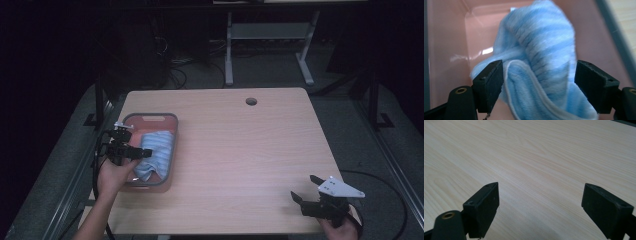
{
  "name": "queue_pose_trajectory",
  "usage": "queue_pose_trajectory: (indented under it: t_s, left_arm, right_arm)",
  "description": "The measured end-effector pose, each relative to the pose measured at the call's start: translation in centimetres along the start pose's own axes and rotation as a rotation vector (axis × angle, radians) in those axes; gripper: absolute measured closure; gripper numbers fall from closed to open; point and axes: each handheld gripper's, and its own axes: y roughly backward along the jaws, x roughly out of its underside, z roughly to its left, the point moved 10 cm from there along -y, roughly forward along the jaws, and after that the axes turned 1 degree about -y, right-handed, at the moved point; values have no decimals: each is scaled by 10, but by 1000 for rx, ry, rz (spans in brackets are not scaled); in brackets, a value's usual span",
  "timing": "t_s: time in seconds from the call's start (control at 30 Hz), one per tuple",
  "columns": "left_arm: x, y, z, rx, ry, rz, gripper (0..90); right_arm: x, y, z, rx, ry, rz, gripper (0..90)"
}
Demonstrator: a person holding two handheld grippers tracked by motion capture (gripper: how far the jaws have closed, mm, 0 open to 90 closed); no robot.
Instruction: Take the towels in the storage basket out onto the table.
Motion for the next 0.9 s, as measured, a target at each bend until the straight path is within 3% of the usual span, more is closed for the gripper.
queue_pose_trajectory:
  t_s: [0.17, 0.37, 0.47, 0.73, 0.9]
  left_arm:
    - [2, -12, 0, -18, 3, 53, 240]
    - [5, -22, -2, -83, -72, 115, 349]
    - [9, -27, -5, -87, -105, 153, 415]
    - [12, -34, -5, -130, -166, 241, 479]
    - [12, -36, -5, -120, -176, 254, 535]
  right_arm:
    - [-3, -2, 1, -5, -2, -4, 141]
    - [-2, -4, 2, -5, 11, 0, 141]
    - [-2, -2, 0, 0, -2, -6, 141]
    - [-3, -1, 2, -3, 3, -6, 141]
    - [-3, -1, 0, 2, 1, -9, 141]
